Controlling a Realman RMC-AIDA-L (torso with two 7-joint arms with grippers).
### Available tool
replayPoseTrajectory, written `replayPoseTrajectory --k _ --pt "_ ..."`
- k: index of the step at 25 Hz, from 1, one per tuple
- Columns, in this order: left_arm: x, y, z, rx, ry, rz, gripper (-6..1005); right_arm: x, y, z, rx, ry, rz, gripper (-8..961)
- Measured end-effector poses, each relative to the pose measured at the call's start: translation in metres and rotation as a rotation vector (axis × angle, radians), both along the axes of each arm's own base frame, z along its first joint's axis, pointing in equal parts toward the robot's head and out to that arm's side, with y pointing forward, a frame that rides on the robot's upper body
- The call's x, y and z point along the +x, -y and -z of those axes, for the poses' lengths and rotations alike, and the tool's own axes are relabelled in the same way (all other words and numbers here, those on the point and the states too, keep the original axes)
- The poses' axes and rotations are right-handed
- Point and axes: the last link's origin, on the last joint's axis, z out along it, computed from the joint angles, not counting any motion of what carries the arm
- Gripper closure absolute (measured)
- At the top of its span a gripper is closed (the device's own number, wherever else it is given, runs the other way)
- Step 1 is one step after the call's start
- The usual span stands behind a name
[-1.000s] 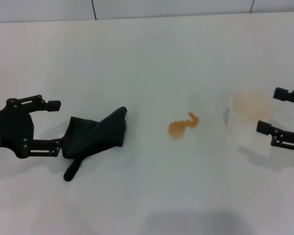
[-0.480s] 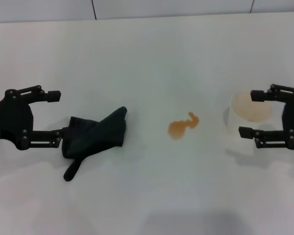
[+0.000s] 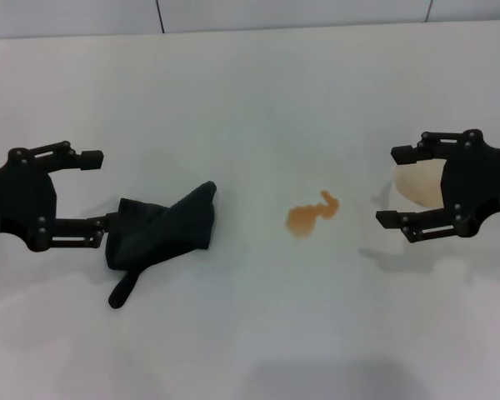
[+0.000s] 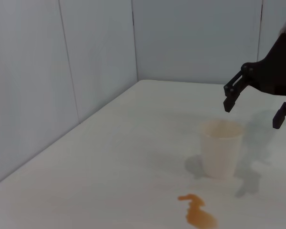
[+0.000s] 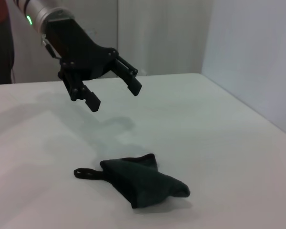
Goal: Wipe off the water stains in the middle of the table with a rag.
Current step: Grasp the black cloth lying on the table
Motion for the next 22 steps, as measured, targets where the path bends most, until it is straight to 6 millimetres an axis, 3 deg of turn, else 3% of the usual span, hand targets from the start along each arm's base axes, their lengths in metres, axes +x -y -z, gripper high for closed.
replayPoseTrajectory --k 11,22 --pt "0.004 -0.007 -0.002 -0.034 0.002 -0.052 170 -0.004 -0.001 -0.001 -0.004 0.009 -0.002 112" --pt "0.018 -0.046 0.005 -0.195 -0.255 -0.227 172 -0.014 -0.005 -0.002 0.003 -0.013 -0.008 112"
